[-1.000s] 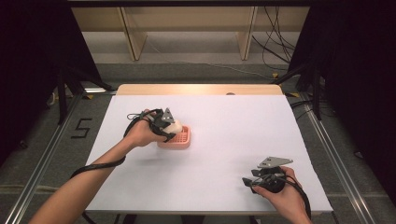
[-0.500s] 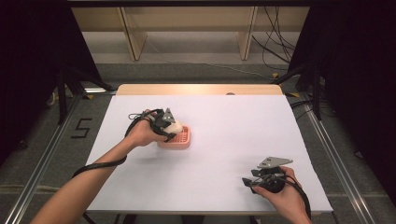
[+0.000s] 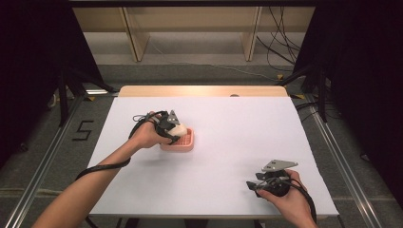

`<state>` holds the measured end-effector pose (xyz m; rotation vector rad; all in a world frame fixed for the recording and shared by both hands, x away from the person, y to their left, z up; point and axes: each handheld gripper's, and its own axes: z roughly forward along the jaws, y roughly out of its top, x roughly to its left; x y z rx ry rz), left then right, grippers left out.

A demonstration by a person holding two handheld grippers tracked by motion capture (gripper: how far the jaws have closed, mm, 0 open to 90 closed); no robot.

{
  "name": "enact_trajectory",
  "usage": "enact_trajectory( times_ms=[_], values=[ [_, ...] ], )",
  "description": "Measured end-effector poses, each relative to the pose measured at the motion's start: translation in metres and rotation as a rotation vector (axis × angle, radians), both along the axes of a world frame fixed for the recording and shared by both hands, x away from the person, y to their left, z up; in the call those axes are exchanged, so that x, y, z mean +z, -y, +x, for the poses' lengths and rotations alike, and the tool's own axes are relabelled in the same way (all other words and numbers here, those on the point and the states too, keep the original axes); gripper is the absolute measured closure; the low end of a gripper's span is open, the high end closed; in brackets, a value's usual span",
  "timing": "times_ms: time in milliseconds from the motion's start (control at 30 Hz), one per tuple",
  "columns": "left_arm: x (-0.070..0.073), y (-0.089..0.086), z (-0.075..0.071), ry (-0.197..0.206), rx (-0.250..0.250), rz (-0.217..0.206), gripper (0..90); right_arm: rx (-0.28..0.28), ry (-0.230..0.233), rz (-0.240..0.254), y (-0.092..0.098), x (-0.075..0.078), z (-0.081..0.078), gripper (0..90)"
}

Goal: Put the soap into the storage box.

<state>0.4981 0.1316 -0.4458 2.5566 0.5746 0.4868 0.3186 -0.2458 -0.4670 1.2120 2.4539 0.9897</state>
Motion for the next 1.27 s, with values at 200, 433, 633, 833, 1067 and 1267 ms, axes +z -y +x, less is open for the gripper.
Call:
enact_trajectory(
  times_ms=[200,433,633,833,1067,1267],
  values=[
    [0.008,-0.002,-0.001,-0.001,0.014,-0.053,44.6,-0.002,0.013,0.006,-0.001,-0.002,0.0,48.9],
    [0.015,-0.012,-0.013,0.009,0.009,-0.078,41.9,-0.005,0.009,0.008,-0.001,-0.001,0.0,48.9],
    [0.018,-0.032,-0.034,-0.003,0.05,-0.141,40.7,-0.005,0.009,0.005,-0.001,-0.002,0.0,49.0],
    [0.016,-0.055,-0.059,0.007,0.101,-0.178,39.7,-0.009,-0.022,-0.004,-0.001,0.001,-0.001,48.8],
    [0.0,-0.082,-0.109,-0.013,0.157,-0.214,38.8,-0.011,-0.029,-0.008,-0.002,0.001,-0.001,48.7],
    [-0.018,-0.101,-0.148,-0.052,0.17,-0.222,38.9,-0.003,-0.025,-0.014,-0.004,0.0,-0.002,49.1]
  ],
)
